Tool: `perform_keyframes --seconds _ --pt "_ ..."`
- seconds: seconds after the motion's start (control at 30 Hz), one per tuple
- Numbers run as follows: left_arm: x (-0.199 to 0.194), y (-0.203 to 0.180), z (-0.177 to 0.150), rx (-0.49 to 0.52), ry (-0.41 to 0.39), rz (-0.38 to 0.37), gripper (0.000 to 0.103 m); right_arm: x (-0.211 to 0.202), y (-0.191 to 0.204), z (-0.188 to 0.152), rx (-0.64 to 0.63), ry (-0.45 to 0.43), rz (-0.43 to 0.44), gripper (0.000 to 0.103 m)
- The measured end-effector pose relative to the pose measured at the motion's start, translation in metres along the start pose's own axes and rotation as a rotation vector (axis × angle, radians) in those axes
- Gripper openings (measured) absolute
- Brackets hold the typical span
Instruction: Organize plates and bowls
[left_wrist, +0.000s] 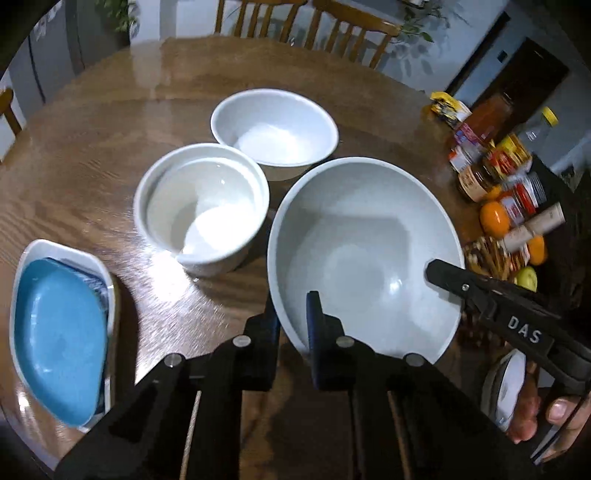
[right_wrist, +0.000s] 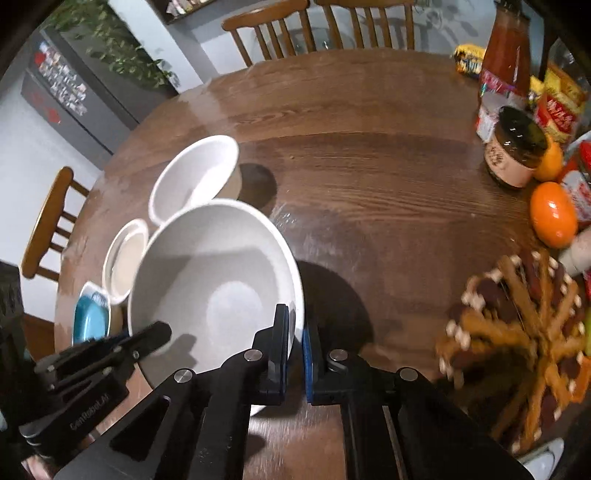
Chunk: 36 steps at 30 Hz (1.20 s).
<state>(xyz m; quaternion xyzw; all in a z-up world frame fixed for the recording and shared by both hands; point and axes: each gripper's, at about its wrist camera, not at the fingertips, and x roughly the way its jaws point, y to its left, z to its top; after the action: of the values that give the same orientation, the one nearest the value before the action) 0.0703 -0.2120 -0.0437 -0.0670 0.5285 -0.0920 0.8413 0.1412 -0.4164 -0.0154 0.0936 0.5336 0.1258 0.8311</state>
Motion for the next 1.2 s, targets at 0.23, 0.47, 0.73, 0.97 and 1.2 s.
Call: perform_keyframes --seconds 0.23,0.47,0.73,0.97,1.2 --pt "-0.022 -0.006 -0.039 0.079 -0.002 0.016 0.011 -0.030 0.012 -0.037 -0.003 -0.028 0.001 0.007" --pt "-0.015 -0.006 -0.064 0.114 0.029 0.040 0.011 -0.023 0.016 -0.057 -0.007 0.007 -0.012 0.008" --pt "-0.003 -0.006 -0.074 0.129 0.062 0.054 0.015 -0.012 0.016 -0.068 0.010 0.038 -0.022 0.009" --pt "-0.005 0.000 -0.074 0.136 0.016 0.092 0.051 -0.013 0.016 -0.069 0.007 0.014 -0.047 0.019" --pt "-0.030 0.019 -0.073 0.111 -0.068 0.099 0.061 -0.040 0.010 -0.063 0.014 -0.077 -0.051 0.051"
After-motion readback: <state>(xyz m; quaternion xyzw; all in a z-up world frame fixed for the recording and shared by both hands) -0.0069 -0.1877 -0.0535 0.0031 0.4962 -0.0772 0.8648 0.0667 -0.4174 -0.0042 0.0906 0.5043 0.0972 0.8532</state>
